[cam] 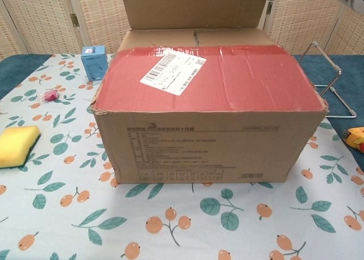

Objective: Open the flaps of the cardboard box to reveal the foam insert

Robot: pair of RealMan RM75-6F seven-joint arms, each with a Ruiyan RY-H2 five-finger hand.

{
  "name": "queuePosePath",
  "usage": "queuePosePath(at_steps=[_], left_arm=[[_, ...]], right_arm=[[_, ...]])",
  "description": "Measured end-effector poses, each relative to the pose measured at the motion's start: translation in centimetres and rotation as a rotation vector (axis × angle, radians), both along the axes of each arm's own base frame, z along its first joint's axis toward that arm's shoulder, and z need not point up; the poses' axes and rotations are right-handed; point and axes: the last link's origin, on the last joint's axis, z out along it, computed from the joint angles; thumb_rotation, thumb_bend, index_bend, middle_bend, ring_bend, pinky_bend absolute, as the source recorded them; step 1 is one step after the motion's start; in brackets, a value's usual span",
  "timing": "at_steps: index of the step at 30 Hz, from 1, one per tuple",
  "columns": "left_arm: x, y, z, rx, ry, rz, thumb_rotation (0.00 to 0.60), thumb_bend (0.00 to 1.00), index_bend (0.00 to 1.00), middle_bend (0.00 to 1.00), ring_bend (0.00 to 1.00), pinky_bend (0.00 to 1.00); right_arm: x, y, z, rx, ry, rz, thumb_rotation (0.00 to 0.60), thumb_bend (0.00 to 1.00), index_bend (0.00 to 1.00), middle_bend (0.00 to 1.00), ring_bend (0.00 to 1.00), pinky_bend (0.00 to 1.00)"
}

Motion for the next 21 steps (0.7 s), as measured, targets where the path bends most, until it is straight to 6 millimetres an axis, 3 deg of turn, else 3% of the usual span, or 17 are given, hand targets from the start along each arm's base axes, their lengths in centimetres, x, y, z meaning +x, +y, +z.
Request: queuePosePath(at_steps=[6, 12, 19, 21], left_arm=[[-1.1, 0.8, 0.0, -0.019, -0.011, 0.043, 0.6, 0.38, 0.0, 0.0, 0.0, 0.01], [-2.3, 1.4, 0.4, -0.006, -0.017, 0.084, 0.6, 0.38, 0.0, 0.0, 0.0, 0.0], [-2.2, 1.3, 0.6, 0.016, -0.016, 0.066, 0.6, 0.38, 0.0, 0.0, 0.0, 0.0], [-2.0, 1.2, 0.5, 0.026, -0.024, 0.037, 0.6, 0.38, 0.0, 0.02, 0.01, 0.0]], right_arm=[[1.1, -3.8, 0.8, -0.01, -0.002, -0.087, 0.504, 0.41, 0.13, 0.0, 0.0, 0.0], [2.0, -6.3, 0.9, -0.019, -0.017, -0.15, 0.504, 0.41, 0.13, 0.0, 0.0, 0.0], [2.3, -6.1, 0.6, 0.016, -0.096, -0.106, 0.503, 0.41, 0.13, 0.0, 0.02, 0.01], [2.2, -5.6, 0.8, 0.021, -0.103, -0.075, 0.5, 0.41, 0.13, 0.0, 0.05, 0.05]])
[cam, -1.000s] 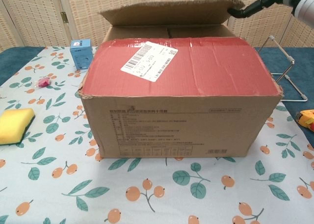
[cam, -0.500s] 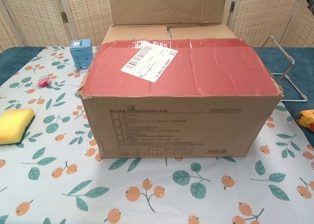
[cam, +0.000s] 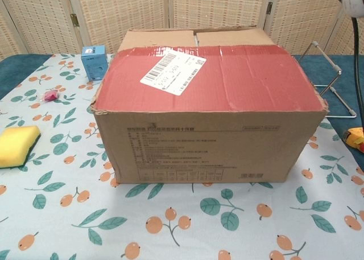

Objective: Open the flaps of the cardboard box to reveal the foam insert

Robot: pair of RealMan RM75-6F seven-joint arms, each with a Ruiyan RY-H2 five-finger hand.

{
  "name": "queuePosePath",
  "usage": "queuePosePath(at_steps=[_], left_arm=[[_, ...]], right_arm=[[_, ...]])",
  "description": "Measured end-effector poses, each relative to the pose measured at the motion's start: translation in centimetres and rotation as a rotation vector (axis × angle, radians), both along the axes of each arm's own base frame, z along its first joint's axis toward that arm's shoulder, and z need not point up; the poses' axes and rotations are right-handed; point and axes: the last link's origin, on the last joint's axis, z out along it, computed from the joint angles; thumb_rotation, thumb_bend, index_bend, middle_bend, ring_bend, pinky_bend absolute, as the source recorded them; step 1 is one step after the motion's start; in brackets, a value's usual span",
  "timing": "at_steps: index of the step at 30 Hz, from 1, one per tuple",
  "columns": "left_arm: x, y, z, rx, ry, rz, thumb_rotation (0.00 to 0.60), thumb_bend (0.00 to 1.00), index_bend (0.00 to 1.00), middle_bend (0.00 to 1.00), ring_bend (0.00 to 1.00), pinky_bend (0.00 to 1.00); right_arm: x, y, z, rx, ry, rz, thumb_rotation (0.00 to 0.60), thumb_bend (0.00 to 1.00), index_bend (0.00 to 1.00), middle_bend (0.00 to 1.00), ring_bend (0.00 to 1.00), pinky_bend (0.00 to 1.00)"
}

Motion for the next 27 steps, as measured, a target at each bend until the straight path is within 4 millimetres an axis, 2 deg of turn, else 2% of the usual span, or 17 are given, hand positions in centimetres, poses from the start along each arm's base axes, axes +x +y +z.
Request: queuePosePath(at_steps=[4, 7, 11, 16, 18, 21, 27], left_arm=[[0.1, -0.2, -0.2, 0.019, -0.003, -0.046, 0.6, 0.38, 0.0, 0.05, 0.01, 0.0], [0.1, -0.3, -0.5, 0.02, 0.015, -0.05, 0.6, 0.38, 0.0, 0.06, 0.02, 0.0], [0.4, -0.1, -1.2, 0.011, 0.035, -0.059, 0.6, 0.38, 0.0, 0.07, 0.03, 0.0], [0.3, 0.6, -2.3, -0.028, 0.04, -0.064, 0.6, 0.38, 0.0, 0.08, 0.03, 0.0], [0.2, 0.9, -2.7, -0.045, 0.041, -0.062, 0.6, 0.38, 0.0, 0.09, 0.04, 0.0], [-0.1, 1.4, -3.4, -0.063, 0.048, -0.054, 0.6, 0.38, 0.0, 0.1, 0.04, 0.0], [-0.3, 1.9, -4.0, -0.078, 0.041, -0.049, 0.6, 0.38, 0.0, 0.1, 0.04, 0.0]], right_arm=[[-0.3, 1.8, 0.4, 0.055, -0.038, 0.065, 0.5, 0.41, 0.13, 0.02, 0.17, 0.21], [-0.4, 4.0, 0.8, 0.131, -0.097, 0.101, 0.503, 0.41, 0.13, 0.07, 0.21, 0.28], [-0.8, 8.0, 2.1, 0.254, -0.207, 0.122, 0.502, 0.41, 0.15, 0.1, 0.22, 0.28], [-2.2, 13.0, 6.3, 0.382, -0.337, 0.098, 0.503, 0.41, 0.16, 0.08, 0.22, 0.28], [-3.0, 14.3, 7.4, 0.42, -0.391, 0.077, 0.504, 0.41, 0.16, 0.08, 0.22, 0.28], [-4.2, 15.6, 7.9, 0.474, -0.489, 0.041, 0.503, 0.41, 0.16, 0.08, 0.22, 0.28], [-6.4, 17.3, 7.6, 0.579, -0.735, -0.04, 0.502, 0.41, 0.15, 0.08, 0.22, 0.25]])
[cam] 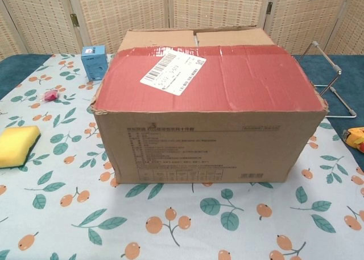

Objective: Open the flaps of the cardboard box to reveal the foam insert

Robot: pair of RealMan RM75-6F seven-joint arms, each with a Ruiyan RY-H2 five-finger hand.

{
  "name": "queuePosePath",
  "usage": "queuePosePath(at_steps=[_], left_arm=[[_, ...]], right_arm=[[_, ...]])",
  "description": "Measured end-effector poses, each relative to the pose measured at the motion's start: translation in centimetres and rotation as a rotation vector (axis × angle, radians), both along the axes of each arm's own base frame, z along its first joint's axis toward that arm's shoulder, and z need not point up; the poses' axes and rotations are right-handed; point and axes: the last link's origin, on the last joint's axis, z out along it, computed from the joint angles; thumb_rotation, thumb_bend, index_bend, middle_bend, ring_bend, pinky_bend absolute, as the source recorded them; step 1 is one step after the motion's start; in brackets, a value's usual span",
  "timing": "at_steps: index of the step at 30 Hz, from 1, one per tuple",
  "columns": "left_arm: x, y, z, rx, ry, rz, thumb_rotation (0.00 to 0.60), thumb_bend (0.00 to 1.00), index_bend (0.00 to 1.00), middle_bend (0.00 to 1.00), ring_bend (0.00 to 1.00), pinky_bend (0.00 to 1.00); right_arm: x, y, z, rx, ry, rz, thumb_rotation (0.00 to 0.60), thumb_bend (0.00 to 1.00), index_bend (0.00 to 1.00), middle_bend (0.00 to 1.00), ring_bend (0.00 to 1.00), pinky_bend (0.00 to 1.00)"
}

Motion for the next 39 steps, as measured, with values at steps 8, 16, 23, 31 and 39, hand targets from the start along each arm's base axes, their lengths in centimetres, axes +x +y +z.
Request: queuePosePath(at_steps=[8, 16, 23, 31, 39], left_arm=[[-0.7, 0.3, -0.2, -0.012, 0.008, 0.018, 0.6, 0.38, 0.0, 0.1, 0.05, 0.0], [-1.2, 0.3, 0.3, 0.004, 0.014, 0.039, 0.6, 0.38, 0.0, 0.1, 0.05, 0.0], [-1.0, 0.2, 0.4, 0.005, 0.011, 0.034, 0.6, 0.38, 0.0, 0.1, 0.05, 0.0], [-1.0, 0.2, 0.4, 0.004, 0.024, 0.034, 0.6, 0.38, 0.0, 0.1, 0.05, 0.0], [-1.2, 0.6, -0.1, -0.012, 0.044, 0.042, 0.6, 0.38, 0.0, 0.1, 0.05, 0.0]], right_arm=[[-3.8, 0.1, -2.8, 0.157, -0.16, -0.076, 0.504, 0.41, 0.16, 0.08, 0.22, 0.25], [-3.5, -0.6, -7.3, 0.278, -0.227, -0.02, 0.503, 0.41, 0.16, 0.08, 0.22, 0.25], [-2.6, -0.6, -8.1, 0.291, -0.239, 0.006, 0.504, 0.41, 0.16, 0.08, 0.22, 0.25], [-1.8, 0.1, -7.9, 0.292, -0.252, 0.022, 0.505, 0.41, 0.15, 0.08, 0.22, 0.25], [-0.7, 1.2, -5.1, 0.282, -0.296, 0.056, 0.511, 0.41, 0.15, 0.06, 0.2, 0.25]])
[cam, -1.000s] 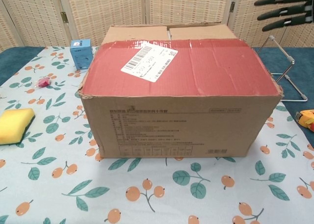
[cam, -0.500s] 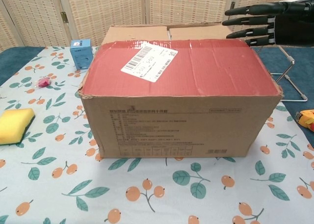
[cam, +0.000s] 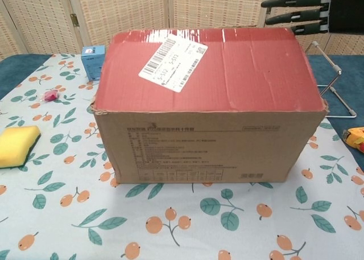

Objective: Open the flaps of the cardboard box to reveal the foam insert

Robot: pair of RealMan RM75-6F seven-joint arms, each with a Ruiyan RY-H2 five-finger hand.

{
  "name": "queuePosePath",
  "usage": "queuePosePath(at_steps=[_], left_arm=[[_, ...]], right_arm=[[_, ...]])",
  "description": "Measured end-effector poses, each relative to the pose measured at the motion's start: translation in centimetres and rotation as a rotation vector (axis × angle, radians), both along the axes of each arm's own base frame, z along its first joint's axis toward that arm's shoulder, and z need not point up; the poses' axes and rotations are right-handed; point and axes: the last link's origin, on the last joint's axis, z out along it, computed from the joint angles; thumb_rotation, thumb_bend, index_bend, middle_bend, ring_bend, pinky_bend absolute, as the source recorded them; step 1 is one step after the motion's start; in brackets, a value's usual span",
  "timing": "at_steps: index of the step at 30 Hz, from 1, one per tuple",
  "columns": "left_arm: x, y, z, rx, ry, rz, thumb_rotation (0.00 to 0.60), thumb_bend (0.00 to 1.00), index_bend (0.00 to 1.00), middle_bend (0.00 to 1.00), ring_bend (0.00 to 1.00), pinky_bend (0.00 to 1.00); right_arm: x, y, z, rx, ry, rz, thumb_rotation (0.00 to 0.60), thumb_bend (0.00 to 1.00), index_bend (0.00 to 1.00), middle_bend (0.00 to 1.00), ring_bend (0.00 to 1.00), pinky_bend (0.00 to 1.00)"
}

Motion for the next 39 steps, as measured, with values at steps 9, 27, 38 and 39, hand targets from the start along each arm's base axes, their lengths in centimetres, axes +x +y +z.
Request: queuePosePath(at_steps=[9, 27, 38, 39], left_arm=[[0.4, 0.2, -0.5, -0.007, 0.018, -0.013, 0.6, 0.38, 0.0, 0.1, 0.05, 0.0], [0.8, 0.8, -1.2, -0.038, 0.04, -0.041, 0.6, 0.38, 0.0, 0.1, 0.04, 0.0], [1.4, 0.4, -1.6, -0.045, 0.047, -0.066, 0.6, 0.38, 0.0, 0.1, 0.04, 0.0], [1.4, 0.4, -1.6, -0.047, 0.043, -0.065, 0.6, 0.38, 0.0, 0.1, 0.04, 0.0]], right_arm=[[1.4, 3.3, 4.1, -0.009, -0.057, 0.057, 0.514, 0.41, 0.16, 0.05, 0.19, 0.25], [3.9, 16.0, 6.1, 0.012, 0.114, 0.29, 0.519, 0.41, 0.11, 0.0, 0.13, 0.25], [1.8, 19.1, 6.4, -0.06, 0.301, 0.332, 0.514, 0.41, 0.08, 0.03, 0.12, 0.18], [1.9, 18.7, 6.4, -0.097, 0.332, 0.347, 0.501, 0.41, 0.08, 0.09, 0.14, 0.17]])
